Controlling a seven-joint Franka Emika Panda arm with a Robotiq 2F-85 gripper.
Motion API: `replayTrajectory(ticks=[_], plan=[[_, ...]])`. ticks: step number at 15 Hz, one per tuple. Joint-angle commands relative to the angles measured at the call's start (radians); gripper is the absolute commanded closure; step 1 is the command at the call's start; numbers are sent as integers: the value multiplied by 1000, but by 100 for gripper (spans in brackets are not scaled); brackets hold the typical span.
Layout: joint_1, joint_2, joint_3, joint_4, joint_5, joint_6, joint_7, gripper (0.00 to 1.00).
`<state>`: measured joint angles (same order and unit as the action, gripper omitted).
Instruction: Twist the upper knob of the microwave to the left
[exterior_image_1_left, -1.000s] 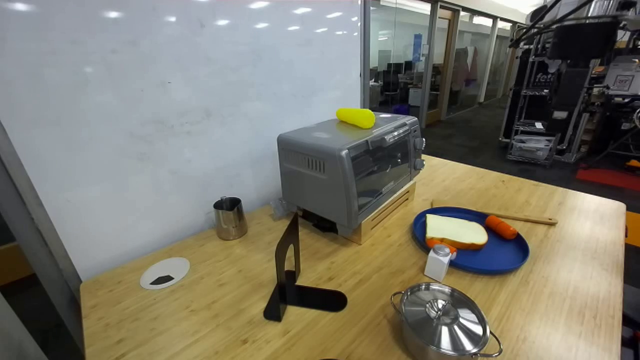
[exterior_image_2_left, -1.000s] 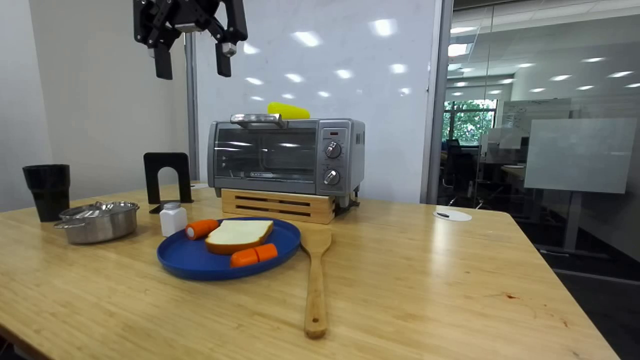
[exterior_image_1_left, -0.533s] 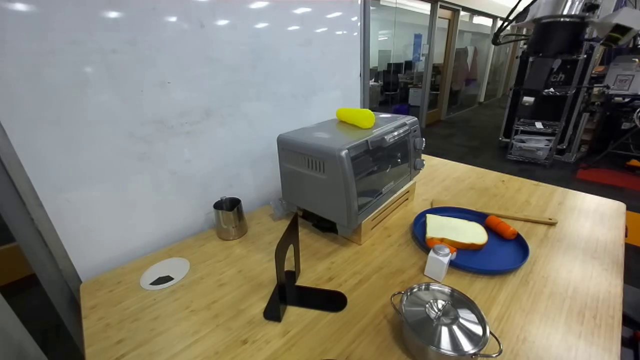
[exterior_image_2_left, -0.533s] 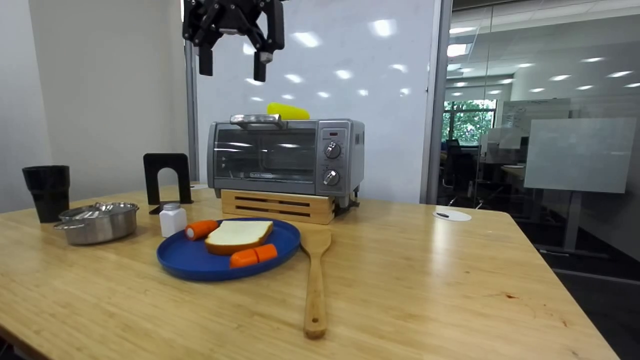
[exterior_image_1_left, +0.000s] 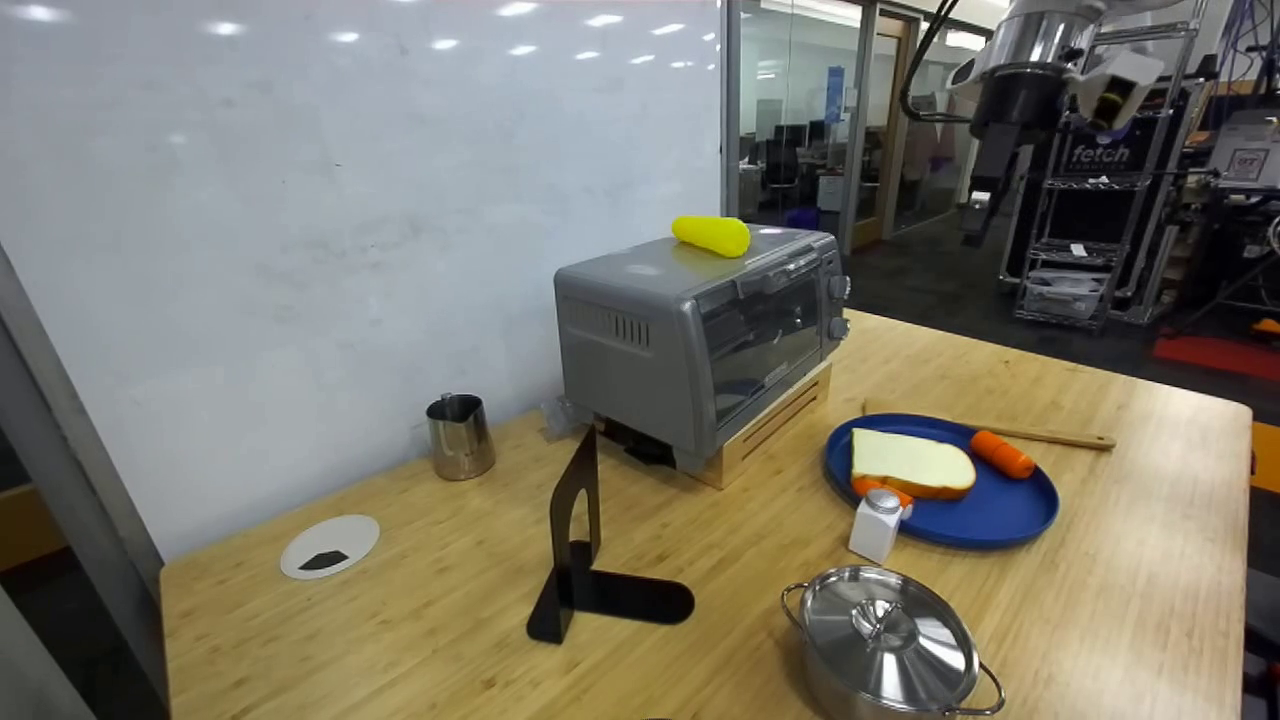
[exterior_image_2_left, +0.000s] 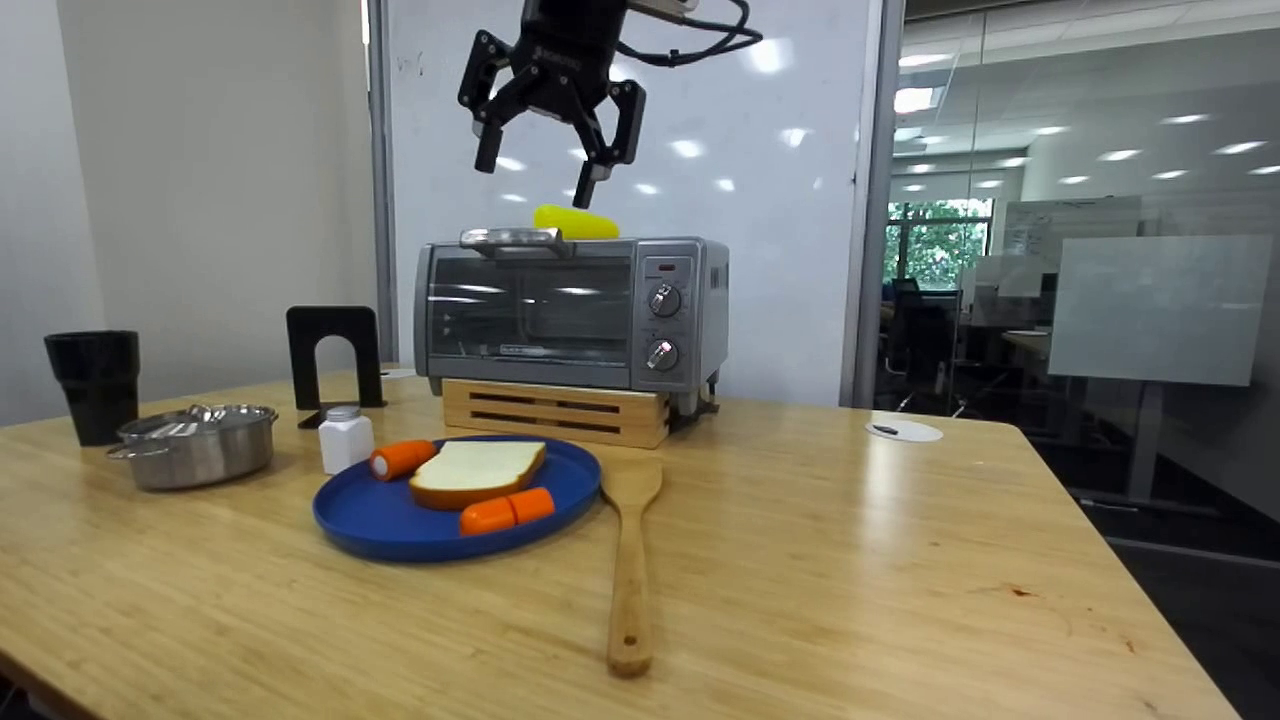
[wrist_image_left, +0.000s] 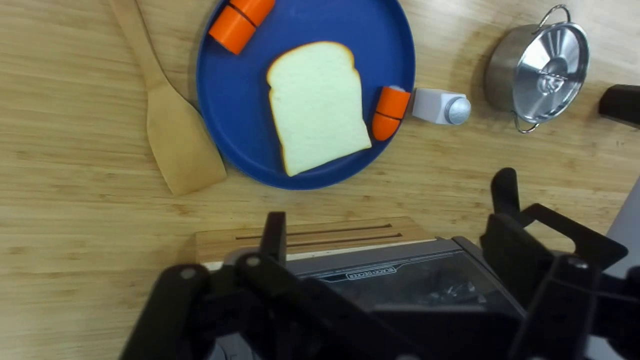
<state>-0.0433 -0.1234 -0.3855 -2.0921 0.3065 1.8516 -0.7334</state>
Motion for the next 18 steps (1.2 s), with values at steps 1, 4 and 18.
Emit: replayTrajectory(ticks=[1, 4, 18], plan=[[-78, 169, 19, 165, 79, -138, -112, 0], [-139, 272, 43, 264, 90, -206, -159, 0], [-237, 384, 128, 384, 66, -175, -185, 0]])
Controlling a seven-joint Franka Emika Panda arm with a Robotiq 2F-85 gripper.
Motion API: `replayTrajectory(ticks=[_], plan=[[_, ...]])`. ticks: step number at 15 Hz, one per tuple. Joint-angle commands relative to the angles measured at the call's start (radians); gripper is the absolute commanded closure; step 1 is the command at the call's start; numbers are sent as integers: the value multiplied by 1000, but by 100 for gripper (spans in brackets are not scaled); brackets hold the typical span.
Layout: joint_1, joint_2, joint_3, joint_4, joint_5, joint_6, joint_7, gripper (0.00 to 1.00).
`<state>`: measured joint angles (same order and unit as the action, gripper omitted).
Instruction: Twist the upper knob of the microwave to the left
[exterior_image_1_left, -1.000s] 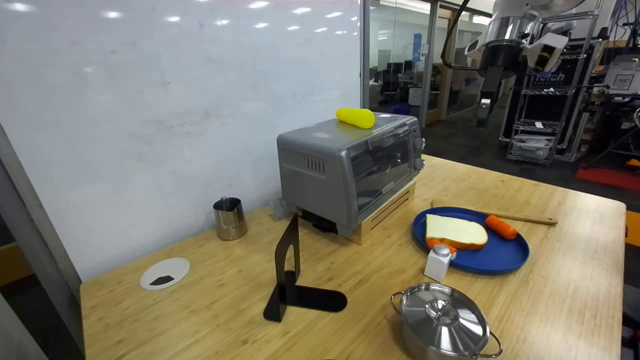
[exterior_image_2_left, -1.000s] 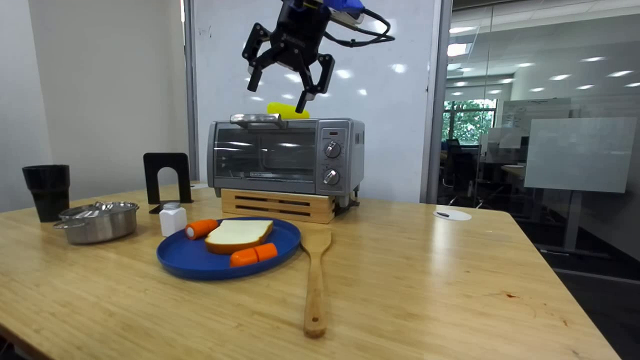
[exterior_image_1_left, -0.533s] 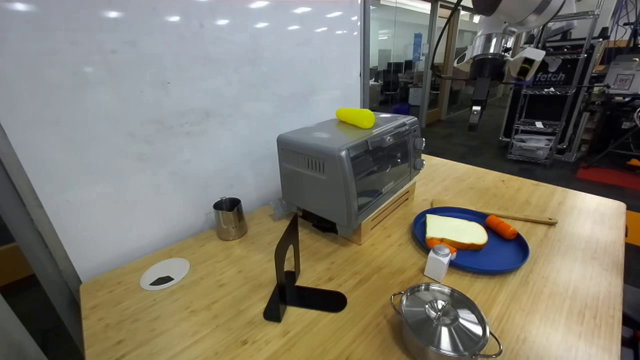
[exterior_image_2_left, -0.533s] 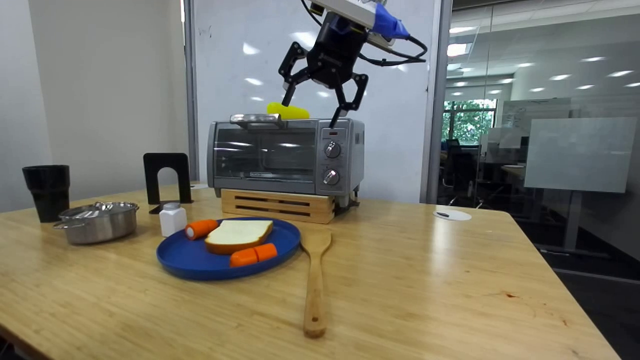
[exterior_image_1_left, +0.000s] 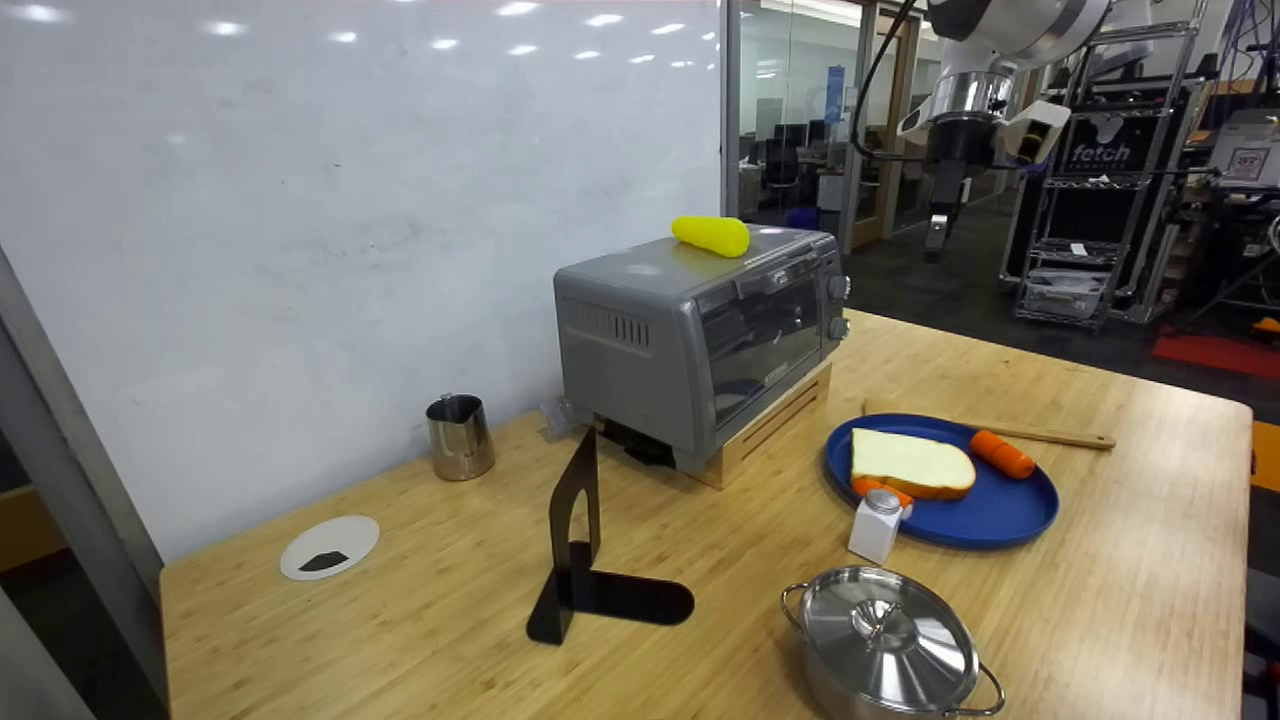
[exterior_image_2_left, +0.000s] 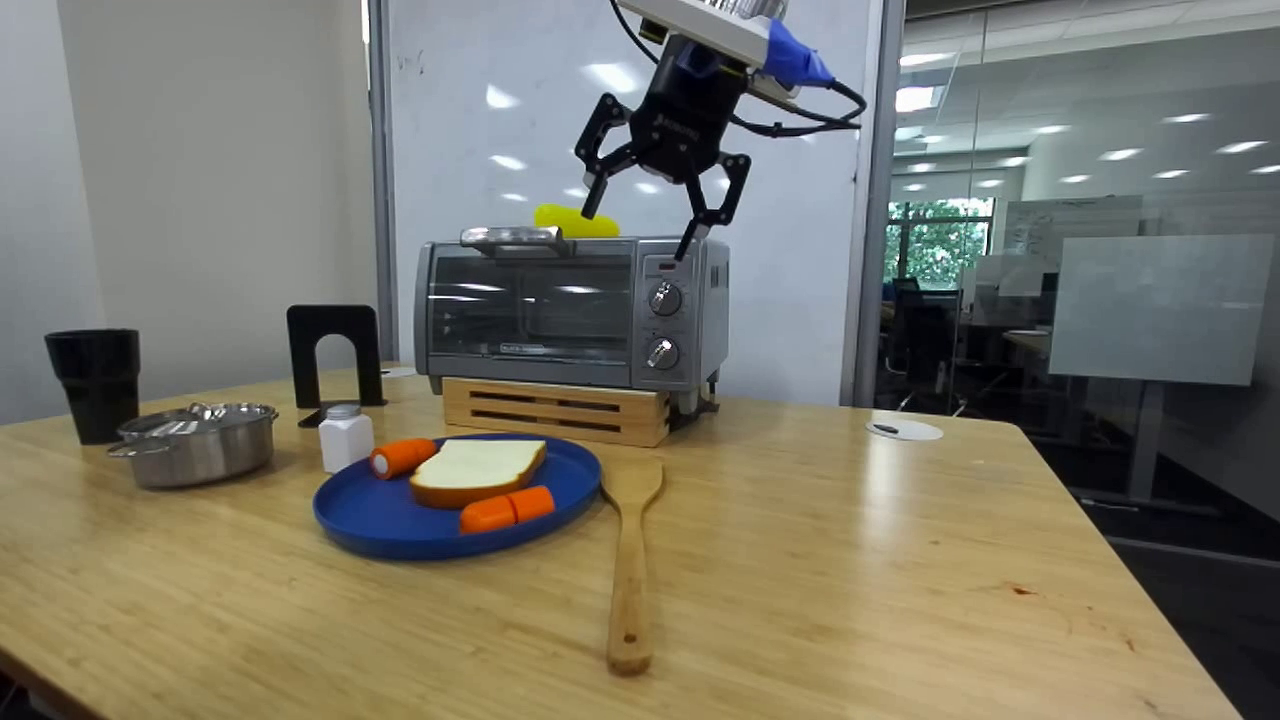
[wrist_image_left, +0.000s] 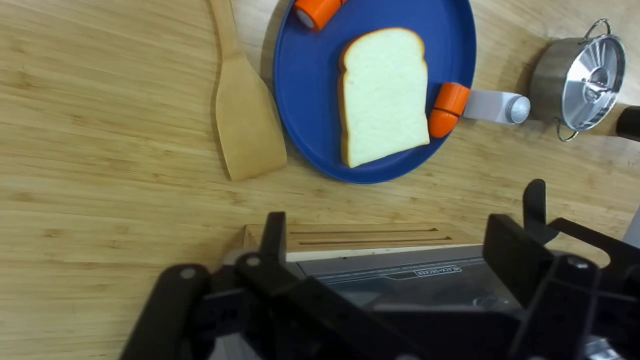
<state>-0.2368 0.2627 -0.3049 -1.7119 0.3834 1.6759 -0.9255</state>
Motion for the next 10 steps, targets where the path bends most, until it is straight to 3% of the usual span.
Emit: replayTrajectory(ticks=[1, 10], plan=[[-44, -2, 48, 4, -11, 0, 8, 0], [-81, 75, 91, 66, 25, 12, 6, 0]])
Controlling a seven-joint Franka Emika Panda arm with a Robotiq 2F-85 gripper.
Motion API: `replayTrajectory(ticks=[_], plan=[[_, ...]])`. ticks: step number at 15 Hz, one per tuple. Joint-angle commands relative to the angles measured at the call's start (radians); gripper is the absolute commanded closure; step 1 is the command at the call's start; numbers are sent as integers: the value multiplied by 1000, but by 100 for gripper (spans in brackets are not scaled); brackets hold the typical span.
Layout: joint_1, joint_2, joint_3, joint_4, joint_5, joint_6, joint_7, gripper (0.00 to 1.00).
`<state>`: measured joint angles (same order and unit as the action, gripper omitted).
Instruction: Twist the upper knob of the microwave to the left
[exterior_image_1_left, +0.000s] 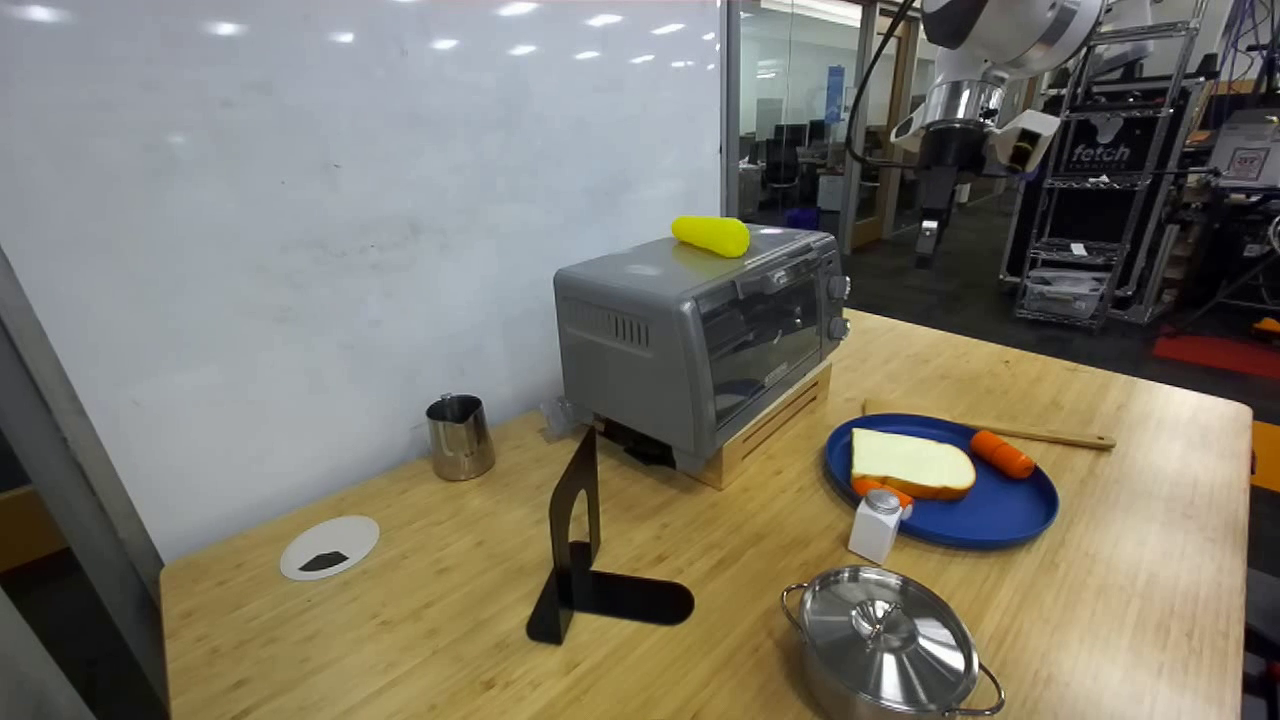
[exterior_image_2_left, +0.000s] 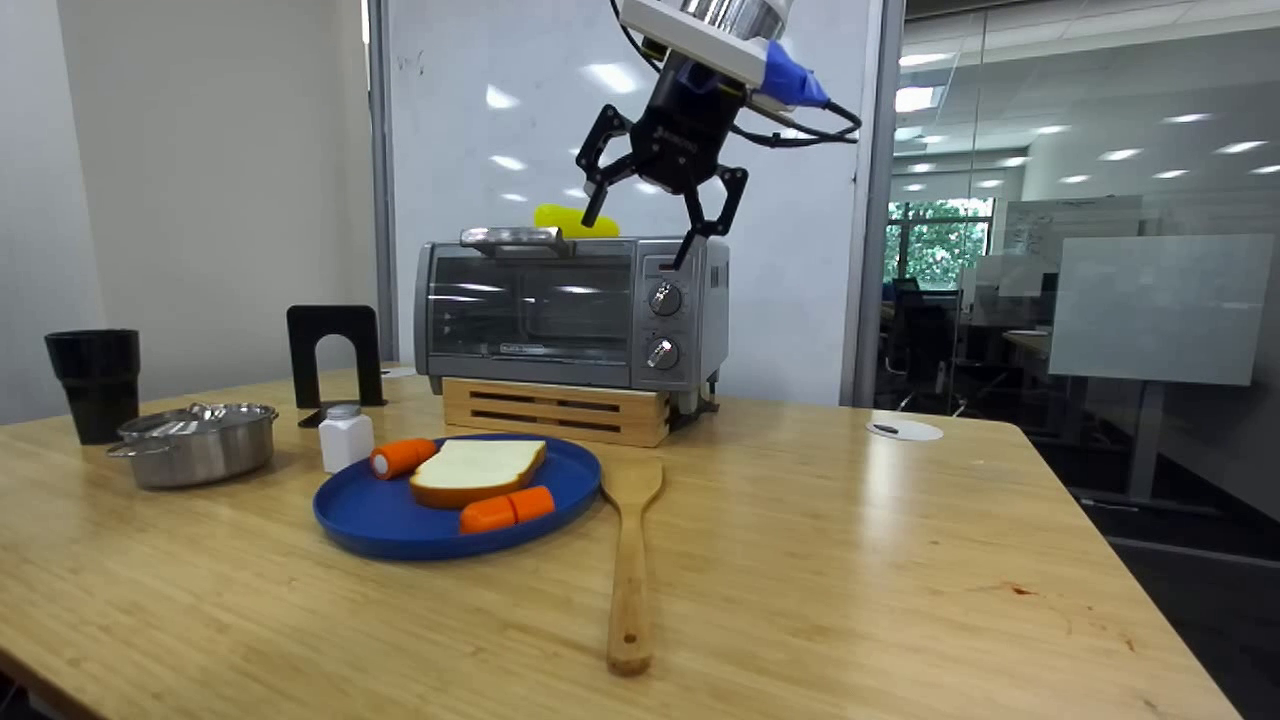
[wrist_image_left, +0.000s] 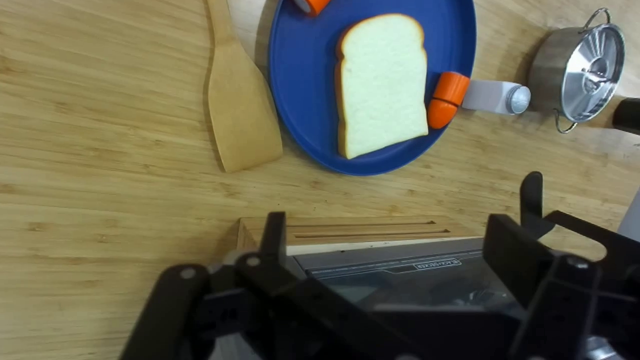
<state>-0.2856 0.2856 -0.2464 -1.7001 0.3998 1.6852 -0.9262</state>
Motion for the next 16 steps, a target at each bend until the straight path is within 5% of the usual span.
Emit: replayTrajectory(ticks=[1, 16], plan=[[-34, 65, 35, 66, 5, -1, 19, 0], [-41, 228, 97, 262, -30, -6, 258, 0]])
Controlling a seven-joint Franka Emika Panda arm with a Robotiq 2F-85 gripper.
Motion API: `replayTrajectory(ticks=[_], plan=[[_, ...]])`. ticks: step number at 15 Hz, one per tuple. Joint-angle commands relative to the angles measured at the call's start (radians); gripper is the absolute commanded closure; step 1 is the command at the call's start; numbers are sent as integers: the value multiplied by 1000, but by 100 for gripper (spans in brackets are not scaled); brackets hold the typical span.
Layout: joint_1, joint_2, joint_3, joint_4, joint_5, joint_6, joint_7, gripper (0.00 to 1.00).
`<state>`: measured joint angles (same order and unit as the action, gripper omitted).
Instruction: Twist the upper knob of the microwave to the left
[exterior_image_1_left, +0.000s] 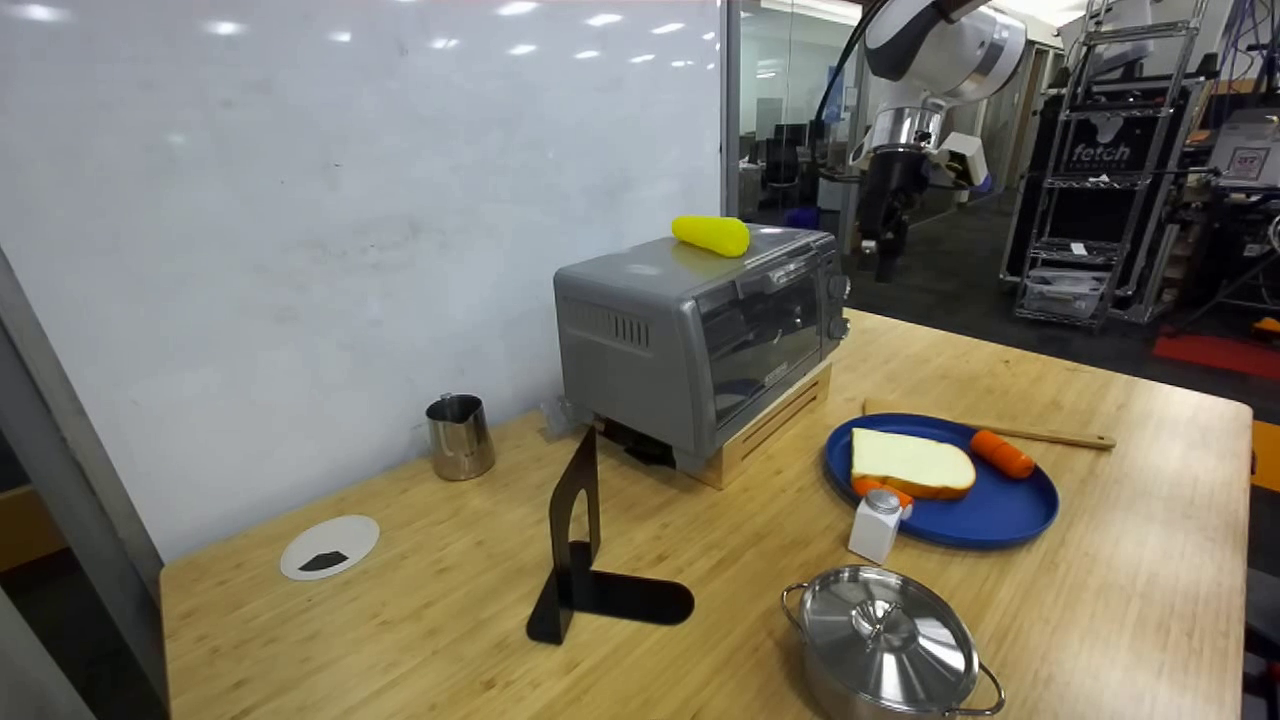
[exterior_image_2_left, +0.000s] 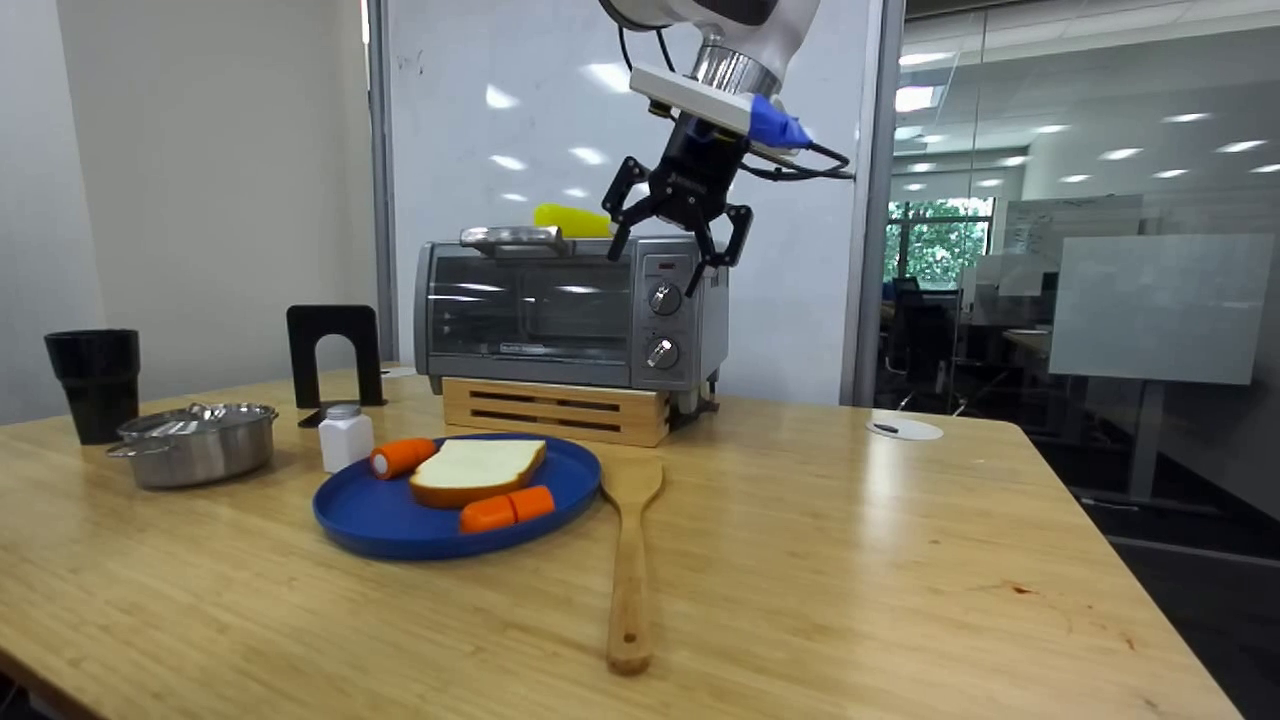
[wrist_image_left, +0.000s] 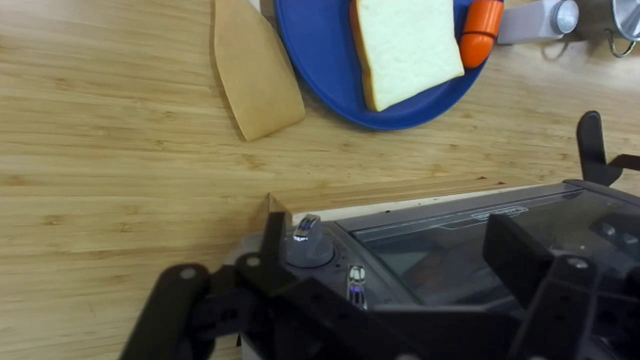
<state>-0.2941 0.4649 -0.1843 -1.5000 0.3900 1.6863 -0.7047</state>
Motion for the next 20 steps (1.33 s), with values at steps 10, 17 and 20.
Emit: replayTrajectory(ticks=[10, 17, 20], plan=[[-47, 116, 64, 139, -43, -11, 97, 0], [-51, 128, 80, 166, -48, -12, 110, 8], [-52, 128, 85, 168, -51, -12, 108, 35]])
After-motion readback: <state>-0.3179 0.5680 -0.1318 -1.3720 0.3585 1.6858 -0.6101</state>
